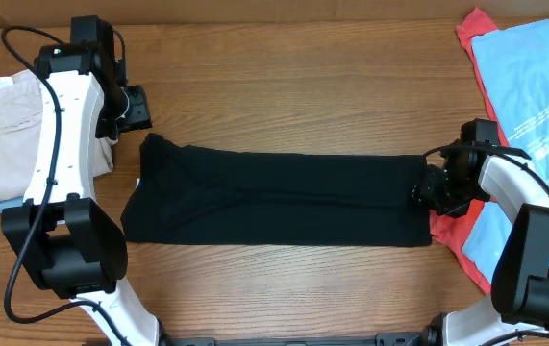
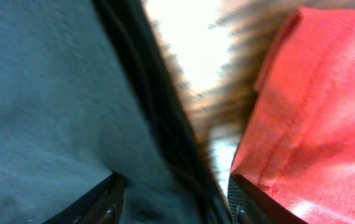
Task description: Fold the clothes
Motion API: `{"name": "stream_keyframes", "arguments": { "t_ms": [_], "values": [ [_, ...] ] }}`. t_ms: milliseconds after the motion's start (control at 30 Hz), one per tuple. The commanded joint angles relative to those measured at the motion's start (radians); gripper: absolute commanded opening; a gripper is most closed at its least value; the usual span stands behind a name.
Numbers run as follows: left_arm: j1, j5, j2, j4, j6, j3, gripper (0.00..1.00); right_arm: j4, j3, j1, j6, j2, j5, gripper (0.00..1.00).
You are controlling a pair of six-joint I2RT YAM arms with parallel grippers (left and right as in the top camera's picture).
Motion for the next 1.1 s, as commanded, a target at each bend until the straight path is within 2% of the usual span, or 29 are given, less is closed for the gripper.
{"name": "stream_keyframes", "arguments": {
  "t_ms": [0, 233, 333, 467, 567, 667, 767, 1067],
  "values": [
    [0.003, 0.012, 0.006, -0.003, 0.000, 0.000, 0.54, 0.055, -0.047, 0.012, -0.006, 0.066, -0.095, 0.57],
    [0.003, 0.012, 0.006, -0.003, 0.000, 0.000, 0.54, 0.058, -0.048, 0.012, -0.006, 0.066, -0.119, 0.58],
    [0.003, 0.012, 0.006, -0.003, 0.000, 0.000, 0.54, 0.071, -0.048, 0.012, -0.006, 0.066, -0.085, 0.64],
    [0.003, 0.012, 0.006, -0.003, 0.000, 0.000, 0.53, 0.072, -0.048, 0.010, -0.005, 0.066, -0.056, 0.65],
    [0.003, 0.012, 0.006, -0.005, 0.000, 0.000, 0.54, 0.046, -0.048, 0.010, 0.029, 0.066, 0.024, 0.65],
    [0.003, 0.011, 0.006, -0.006, 0.000, 0.000, 0.54, 0.022, -0.048, 0.010, 0.092, 0.066, 0.161, 0.74],
    [0.003, 0.012, 0.006, -0.006, 0.000, 0.000, 0.54, 0.000, -0.048, 0.010, 0.154, 0.066, 0.261, 0.75],
    [0.003, 0.011, 0.006, -0.007, 0.000, 0.000, 0.54, -0.010, -0.018, 0.010, 0.187, 0.066, 0.311, 0.86]
  ]
}}
